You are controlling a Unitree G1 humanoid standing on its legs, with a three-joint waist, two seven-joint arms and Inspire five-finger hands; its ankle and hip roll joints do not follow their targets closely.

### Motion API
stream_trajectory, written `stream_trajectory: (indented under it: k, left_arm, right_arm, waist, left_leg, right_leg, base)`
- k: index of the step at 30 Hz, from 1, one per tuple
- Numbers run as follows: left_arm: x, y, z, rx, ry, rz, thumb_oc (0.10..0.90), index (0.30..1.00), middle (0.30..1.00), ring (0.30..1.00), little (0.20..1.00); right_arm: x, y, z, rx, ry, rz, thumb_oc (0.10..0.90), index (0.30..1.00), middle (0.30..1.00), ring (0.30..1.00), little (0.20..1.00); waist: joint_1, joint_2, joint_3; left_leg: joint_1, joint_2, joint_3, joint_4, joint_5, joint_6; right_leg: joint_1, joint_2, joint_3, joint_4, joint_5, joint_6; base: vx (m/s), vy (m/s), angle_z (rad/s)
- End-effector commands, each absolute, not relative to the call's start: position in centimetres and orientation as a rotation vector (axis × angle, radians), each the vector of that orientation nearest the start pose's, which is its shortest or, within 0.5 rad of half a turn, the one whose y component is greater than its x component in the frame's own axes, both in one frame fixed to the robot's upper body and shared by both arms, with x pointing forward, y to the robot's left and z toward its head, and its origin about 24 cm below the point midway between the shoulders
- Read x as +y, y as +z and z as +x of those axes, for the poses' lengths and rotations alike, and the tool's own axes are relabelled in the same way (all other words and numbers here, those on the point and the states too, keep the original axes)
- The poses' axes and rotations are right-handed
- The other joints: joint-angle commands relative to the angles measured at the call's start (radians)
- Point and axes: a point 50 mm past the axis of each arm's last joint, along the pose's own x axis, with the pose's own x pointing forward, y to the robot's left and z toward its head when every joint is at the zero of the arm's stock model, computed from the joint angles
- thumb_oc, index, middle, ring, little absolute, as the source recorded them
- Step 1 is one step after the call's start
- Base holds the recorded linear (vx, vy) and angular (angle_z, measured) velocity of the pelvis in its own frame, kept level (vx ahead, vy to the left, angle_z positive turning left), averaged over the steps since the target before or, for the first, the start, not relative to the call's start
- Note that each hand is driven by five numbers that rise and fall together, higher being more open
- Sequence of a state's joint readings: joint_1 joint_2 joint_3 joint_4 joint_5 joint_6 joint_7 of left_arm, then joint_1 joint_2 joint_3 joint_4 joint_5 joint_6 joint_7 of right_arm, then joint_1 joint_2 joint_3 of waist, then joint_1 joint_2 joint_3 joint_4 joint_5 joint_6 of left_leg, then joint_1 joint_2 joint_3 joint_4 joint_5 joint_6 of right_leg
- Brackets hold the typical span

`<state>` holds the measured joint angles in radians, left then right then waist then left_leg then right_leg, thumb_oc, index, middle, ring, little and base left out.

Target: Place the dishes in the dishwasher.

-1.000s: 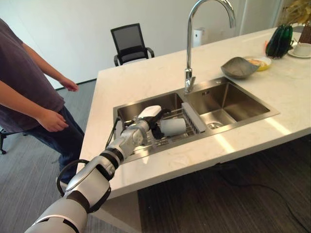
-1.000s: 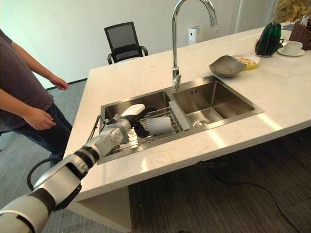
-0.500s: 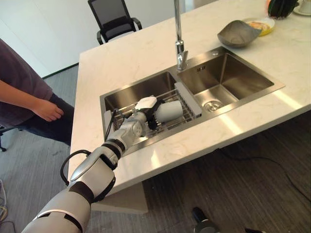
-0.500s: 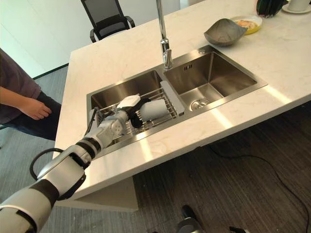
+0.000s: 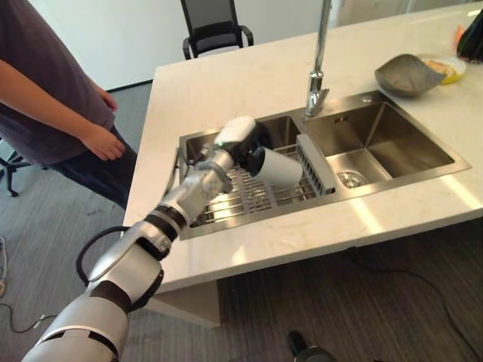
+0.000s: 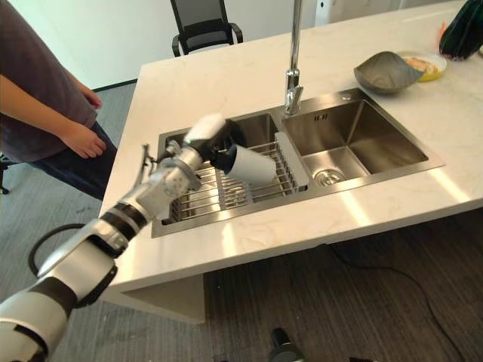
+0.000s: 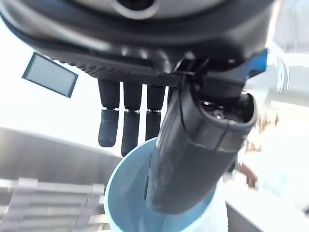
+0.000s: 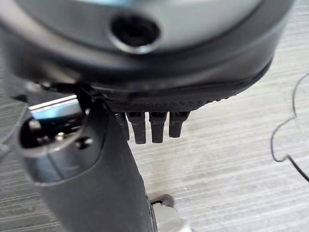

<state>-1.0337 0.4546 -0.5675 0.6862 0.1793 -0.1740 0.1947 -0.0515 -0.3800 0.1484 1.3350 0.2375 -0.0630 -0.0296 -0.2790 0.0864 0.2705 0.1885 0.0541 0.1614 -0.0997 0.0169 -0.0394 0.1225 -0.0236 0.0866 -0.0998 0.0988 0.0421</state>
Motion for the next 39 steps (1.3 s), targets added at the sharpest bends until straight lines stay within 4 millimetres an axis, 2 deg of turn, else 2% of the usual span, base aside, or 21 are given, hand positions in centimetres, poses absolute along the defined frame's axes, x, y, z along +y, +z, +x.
stream_trajectory:
  k: [1,2,4,7,11,12,15,19,20,21,24,29,32,33,34,36,37,39]
  left_arm:
    - [14.2,28.8,39.2,-0.730,0.101,0.559,0.400,0.300,0.300,0.300,0.300]
    - [15.0,29.5,38.8,-0.754,0.140,0.438,0.400,0.300,0.300,0.300,0.300]
    - [15.0,29.4,38.8,-0.754,0.141,0.437,0.400,0.300,0.300,0.300,0.300]
    - [15.8,31.1,37.6,-0.835,0.149,0.187,0.400,0.300,0.300,0.300,0.300]
    - [16.4,31.5,36.8,-0.862,0.137,-0.057,0.400,0.300,0.300,0.300,0.300]
    - [16.4,31.5,36.8,-0.862,0.137,-0.057,0.400,0.300,0.300,0.300,0.300]
    - [16.7,31.9,35.9,-0.898,0.129,-0.281,0.400,0.300,0.300,0.300,0.300]
    - [17.1,31.4,34.5,-0.947,0.145,-0.381,0.400,0.300,0.300,0.300,0.300]
    - [17.6,30.8,33.6,-0.975,0.169,-0.358,0.400,0.300,0.300,0.300,0.300]
    - [17.5,30.7,33.6,-0.974,0.171,-0.357,0.400,0.300,0.300,0.300,0.300]
    - [19.9,28.0,30.5,-1.041,0.282,-0.152,0.400,0.300,0.300,0.300,0.300]
    - [22.5,23.4,26.3,-1.025,0.430,-0.098,0.400,0.300,0.300,0.300,0.300]
    - [25.0,22.1,23.2,-1.040,0.611,0.199,0.400,0.300,0.300,0.300,0.300]
    - [26.0,21.4,21.9,-1.035,0.691,0.263,0.400,0.300,0.300,0.300,0.300]
    - [26.0,21.4,21.9,-1.035,0.693,0.265,0.400,0.300,0.300,0.300,0.300]
    - [26.2,20.8,21.0,-1.023,0.710,0.222,0.400,0.300,0.300,0.300,0.300]
    - [26.2,20.7,20.8,-1.023,0.709,0.208,0.400,0.300,0.300,0.300,0.300]
    - [26.8,20.8,20.4,-1.030,0.740,0.209,0.400,0.300,0.300,0.300,0.300]
  right_arm:
    - [-29.6,-14.6,7.2,1.227,-0.297,-0.274,0.800,0.900,0.900,0.900,0.900]
    - [-29.4,-14.6,7.6,1.218,-0.290,-0.280,0.800,0.900,0.900,0.900,0.900]
    - [-29.4,-14.6,7.6,1.218,-0.290,-0.281,0.800,0.900,0.900,0.900,0.900]
    - [-28.8,-14.7,8.3,1.204,-0.262,-0.297,0.800,0.900,0.900,0.900,0.900]
    - [-28.9,-14.8,7.9,1.221,-0.260,-0.313,0.800,0.900,0.900,0.900,0.900]
    - [-28.9,-14.8,7.9,1.221,-0.260,-0.313,0.800,0.900,0.900,0.900,0.900]
    - [-28.9,-14.9,7.2,1.253,-0.268,-0.319,0.800,0.900,0.900,0.900,0.900]
    - [-28.7,-15.1,6.6,1.273,-0.274,-0.318,0.800,0.900,0.900,0.900,0.900]
    - [-28.5,-15.2,6.4,1.276,-0.275,-0.315,0.800,0.900,0.900,0.900,0.900]
    - [-28.5,-15.2,6.4,1.277,-0.275,-0.316,0.800,0.900,0.900,0.900,0.900]
    - [-27.4,-15.6,5.7,1.278,-0.254,-0.295,0.800,0.900,0.900,0.900,0.900]
    - [-25.9,-16.1,5.9,1.261,-0.233,-0.272,0.800,0.900,0.900,0.900,0.900]
    - [-25.2,-16.1,6.5,1.237,-0.184,-0.285,0.800,0.900,0.900,0.900,0.900]
    - [-24.7,-16.1,7.3,1.207,-0.138,-0.312,0.800,0.900,0.900,0.900,0.900]
    - [-24.7,-16.1,7.3,1.207,-0.136,-0.313,0.800,0.900,0.900,0.900,0.900]
    - [-24.4,-16.0,7.9,1.191,-0.084,-0.358,0.800,0.900,0.900,0.900,0.900]
    - [-24.6,-16.0,8.1,1.184,-0.068,-0.380,0.800,0.900,0.900,0.900,0.900]
    - [-25.0,-15.7,8.8,1.163,-0.041,-0.422,0.800,0.900,0.900,0.900,0.900]
  waist:
    - [0.034,-0.002,-0.132]
    - [0.040,-0.005,-0.137]
    - [0.039,-0.005,-0.137]
    - [0.056,-0.013,-0.142]
    - [0.065,-0.018,-0.142]
    - [0.065,-0.018,-0.142]
    - [0.077,-0.024,-0.140]
    - [0.090,-0.035,-0.138]
    - [0.099,-0.042,-0.136]
    - [0.098,-0.042,-0.137]
    - [0.128,-0.063,-0.133]
    - [0.183,-0.078,-0.126]
    - [0.228,-0.082,-0.120]
    - [0.268,-0.094,-0.092]
    - [0.262,-0.095,-0.095]
    - [0.313,-0.095,-0.063]
    - [0.330,-0.093,-0.049]
    - [0.353,-0.091,-0.029]
  left_leg:
    - [0.048,0.015,0.004,0.012,-0.048,-0.067]
    - [0.052,0.013,-0.006,0.012,-0.051,-0.066]
    - [0.053,0.013,-0.006,0.012,-0.051,-0.066]
    - [0.054,0.008,-0.026,0.012,-0.054,-0.065]
    - [0.051,0.002,-0.044,0.012,-0.056,-0.063]
    - [0.051,0.002,-0.044,0.012,-0.056,-0.063]
    - [0.042,-0.002,-0.061,0.012,-0.057,-0.062]
    - [0.025,-0.002,-0.070,0.012,-0.042,-0.062]
    - [0.021,-0.001,-0.074,0.012,-0.042,-0.063]
    - [0.020,-0.001,-0.075,0.012,-0.041,-0.063]
    - [0.012,-0.002,-0.081,0.012,-0.041,-0.064]
    - [0.002,-0.006,-0.094,0.012,-0.038,-0.059]
    - [-0.001,-0.004,-0.102,0.029,-0.026,-0.064]
    - [-0.053,-0.006,-0.130,0.111,-0.018,-0.076]
    - [-0.064,-0.008,-0.135,0.126,-0.024,-0.076]
    - [-0.133,-0.012,-0.180,0.195,0.029,-0.101]
    - [-0.176,-0.015,-0.202,0.225,0.069,-0.121]
    - [-0.248,-0.025,-0.233,0.221,0.109,-0.141]
  right_leg:
    - [0.029,-0.026,-0.032,0.018,-0.107,0.078]
    - [0.039,-0.027,-0.039,0.018,-0.111,0.077]
    - [0.039,-0.027,-0.039,0.018,-0.112,0.077]
    - [0.051,-0.033,-0.052,0.017,-0.117,0.073]
    - [0.057,-0.036,-0.064,0.017,-0.120,0.071]
    - [0.057,-0.036,-0.064,0.017,-0.120,0.071]
    - [0.058,-0.041,-0.079,0.017,-0.122,0.070]
    - [0.048,-0.043,-0.087,0.018,-0.110,0.067]
    - [0.047,-0.043,-0.091,0.018,-0.111,0.065]
    - [0.047,-0.043,-0.091,0.018,-0.111,0.065]
    - [0.047,-0.045,-0.102,0.015,-0.113,0.063]
    - [0.045,-0.045,-0.101,0.014,-0.116,0.056]
    - [0.049,-0.044,-0.101,0.015,-0.121,0.050]
    - [0.049,-0.054,-0.107,0.023,-0.120,0.042]
    - [0.047,-0.055,-0.111,0.023,-0.120,0.042]
    - [0.048,-0.058,-0.141,0.030,-0.123,0.030]
    - [0.049,-0.060,-0.168,0.033,-0.124,0.027]
    - [0.038,-0.070,-0.231,0.035,-0.137,0.025]
  base:
    - [0.04,0.014,0.23]
    - [0.02,0.005,0.13]
    - [0.01,0.006,0.13]
    - [0.00,0.015,0.19]
    - [-0.01,0.013,0.13]
    - [-0.01,0.014,0.14]
    - [-0.02,0.008,0.08]
    - [-0.04,-0.007,0.08]
    - [-0.05,-0.011,0.04]
    - [-0.01,-0.017,0.06]
    - [0.00,-0.006,0.02]
    - [-0.01,-0.033,0.04]
    - [-0.02,-0.072,0.05]
    - [-0.09,-0.089,0.04]
    - [-0.13,-0.106,0.12]
    - [-0.11,-0.117,0.56]
    - [-0.11,-0.149,0.87]
    - [-0.14,-0.136,1.09]
